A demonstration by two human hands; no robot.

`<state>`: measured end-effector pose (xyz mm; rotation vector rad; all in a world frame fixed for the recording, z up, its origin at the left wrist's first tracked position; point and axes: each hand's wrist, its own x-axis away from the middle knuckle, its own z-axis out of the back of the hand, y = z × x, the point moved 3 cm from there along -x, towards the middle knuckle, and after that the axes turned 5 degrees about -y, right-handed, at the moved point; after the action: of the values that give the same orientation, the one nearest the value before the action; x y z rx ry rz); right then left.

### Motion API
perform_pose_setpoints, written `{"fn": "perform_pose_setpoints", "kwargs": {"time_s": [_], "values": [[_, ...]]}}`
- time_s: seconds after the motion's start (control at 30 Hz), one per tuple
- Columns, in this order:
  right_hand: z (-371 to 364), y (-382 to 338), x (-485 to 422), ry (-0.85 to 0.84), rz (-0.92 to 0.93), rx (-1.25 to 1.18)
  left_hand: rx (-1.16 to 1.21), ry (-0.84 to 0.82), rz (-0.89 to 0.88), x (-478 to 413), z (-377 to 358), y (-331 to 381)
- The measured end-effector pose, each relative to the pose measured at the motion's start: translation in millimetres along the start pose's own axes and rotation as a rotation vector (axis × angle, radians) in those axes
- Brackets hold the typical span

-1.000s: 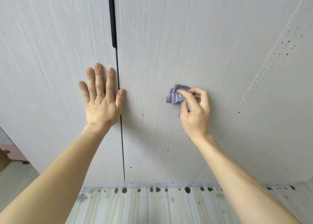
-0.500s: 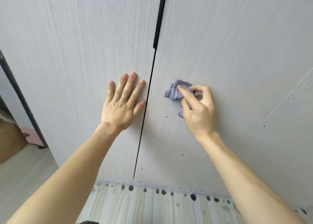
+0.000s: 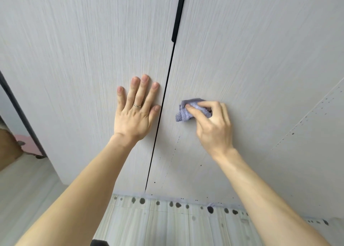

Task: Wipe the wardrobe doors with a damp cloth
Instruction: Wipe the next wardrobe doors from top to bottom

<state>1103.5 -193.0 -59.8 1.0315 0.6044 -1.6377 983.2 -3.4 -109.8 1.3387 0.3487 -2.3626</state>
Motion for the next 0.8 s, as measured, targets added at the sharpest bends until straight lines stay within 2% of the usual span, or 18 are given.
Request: {"fn": "perform_pose_setpoints", "kwargs": {"time_s": [0.07,0.17,0.23,0.37,0.47,0.63,0.73,0.8], "values": [[-12.9,-2.6,22.2,-0.018,0.057,-0.004,0.003,-0.001,0.002,1.3,-3.8,-0.1],[-33.2,-4.8,72.4,-0.24,0.145,0.031,-0.033,0.001,0.021,1.5,-2.0,-4.3],[-24.7,9.7,94.5,-0.328,0.027,0.031,-0.003,-0.004,0.017,0.1,-0.2,5.1],[12.1,56.1,88.2,-0.142,-0.241,0.002,0.113,-0.05,0.152,1.3,4.6,20.4],[30.0,91.1,93.3,-0.105,-0.315,0.049,0.188,-0.081,0.303,-1.2,0.8,46.8],[9.5,80.7,120.0,-0.026,-0.523,-0.1,0.205,-0.108,0.388,-5.7,-7.7,63.2],[-13.2,53.6,133.7,-0.052,-0.481,-0.228,0.196,-0.097,0.385,-5.7,-8.1,63.0],[-28.7,38.5,145.9,-0.155,-0.458,-0.287,0.194,-0.09,0.393,-5.1,-5.7,63.4]]}}
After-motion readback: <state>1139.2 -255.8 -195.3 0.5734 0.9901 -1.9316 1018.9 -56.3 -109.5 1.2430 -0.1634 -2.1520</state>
